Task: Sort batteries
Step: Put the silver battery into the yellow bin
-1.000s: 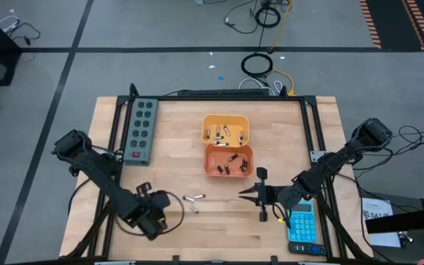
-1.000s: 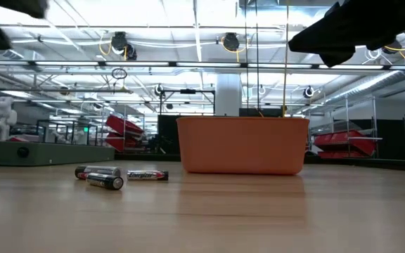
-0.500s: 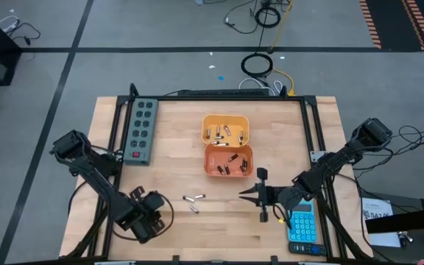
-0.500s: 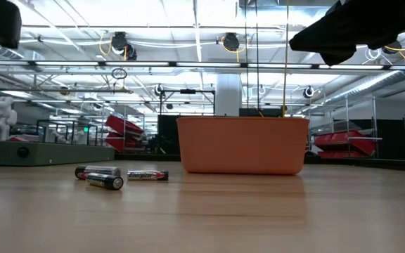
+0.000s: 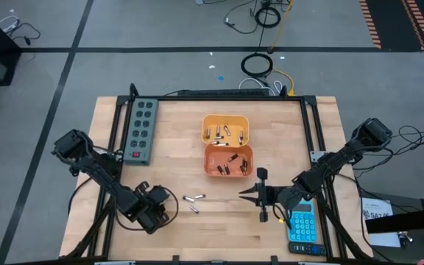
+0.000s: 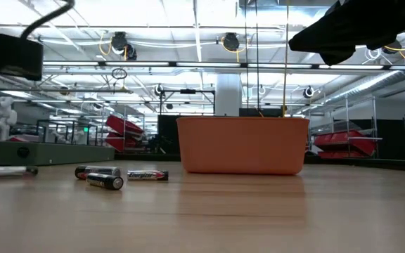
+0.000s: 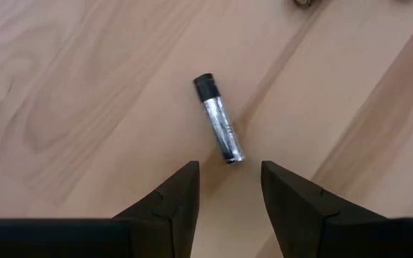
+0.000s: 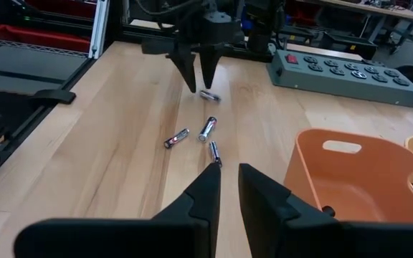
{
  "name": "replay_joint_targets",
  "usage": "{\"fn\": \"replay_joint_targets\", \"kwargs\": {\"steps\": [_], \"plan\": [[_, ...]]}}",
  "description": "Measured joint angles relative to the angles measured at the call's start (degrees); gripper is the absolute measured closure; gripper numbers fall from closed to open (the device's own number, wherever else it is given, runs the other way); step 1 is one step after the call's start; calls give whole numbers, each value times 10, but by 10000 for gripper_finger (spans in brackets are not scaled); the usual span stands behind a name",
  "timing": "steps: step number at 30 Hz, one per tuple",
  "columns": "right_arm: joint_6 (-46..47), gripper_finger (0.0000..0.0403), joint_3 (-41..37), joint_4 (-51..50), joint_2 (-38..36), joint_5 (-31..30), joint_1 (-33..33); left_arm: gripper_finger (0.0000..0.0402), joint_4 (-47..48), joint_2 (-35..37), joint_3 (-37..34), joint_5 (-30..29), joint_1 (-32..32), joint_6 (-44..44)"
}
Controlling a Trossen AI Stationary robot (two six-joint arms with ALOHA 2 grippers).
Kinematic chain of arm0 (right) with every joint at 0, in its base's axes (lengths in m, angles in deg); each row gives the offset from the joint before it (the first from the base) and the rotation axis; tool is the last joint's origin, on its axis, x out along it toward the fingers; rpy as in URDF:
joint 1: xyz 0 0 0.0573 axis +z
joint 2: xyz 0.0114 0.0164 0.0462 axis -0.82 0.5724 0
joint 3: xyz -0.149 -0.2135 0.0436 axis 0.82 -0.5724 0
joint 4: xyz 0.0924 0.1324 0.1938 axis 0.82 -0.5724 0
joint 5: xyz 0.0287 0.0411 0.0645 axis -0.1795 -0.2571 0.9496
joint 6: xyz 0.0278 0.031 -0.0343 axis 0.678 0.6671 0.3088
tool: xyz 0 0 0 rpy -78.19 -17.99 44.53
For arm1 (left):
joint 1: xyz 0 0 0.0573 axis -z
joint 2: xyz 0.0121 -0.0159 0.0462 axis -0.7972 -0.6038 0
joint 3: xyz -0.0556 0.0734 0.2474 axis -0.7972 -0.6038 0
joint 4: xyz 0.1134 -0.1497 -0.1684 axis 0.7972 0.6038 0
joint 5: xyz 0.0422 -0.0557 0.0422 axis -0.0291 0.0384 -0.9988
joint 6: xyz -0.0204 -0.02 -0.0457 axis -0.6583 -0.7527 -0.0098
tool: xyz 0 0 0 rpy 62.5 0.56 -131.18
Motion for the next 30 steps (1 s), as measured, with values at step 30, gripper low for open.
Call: {"fn": "replay_joint_targets", "kwargs": {"steps": [30], "plan": [[-4, 358, 0, -5, 0, 0, 0, 381, -26, -25, -15, 35, -135, 150]]}}
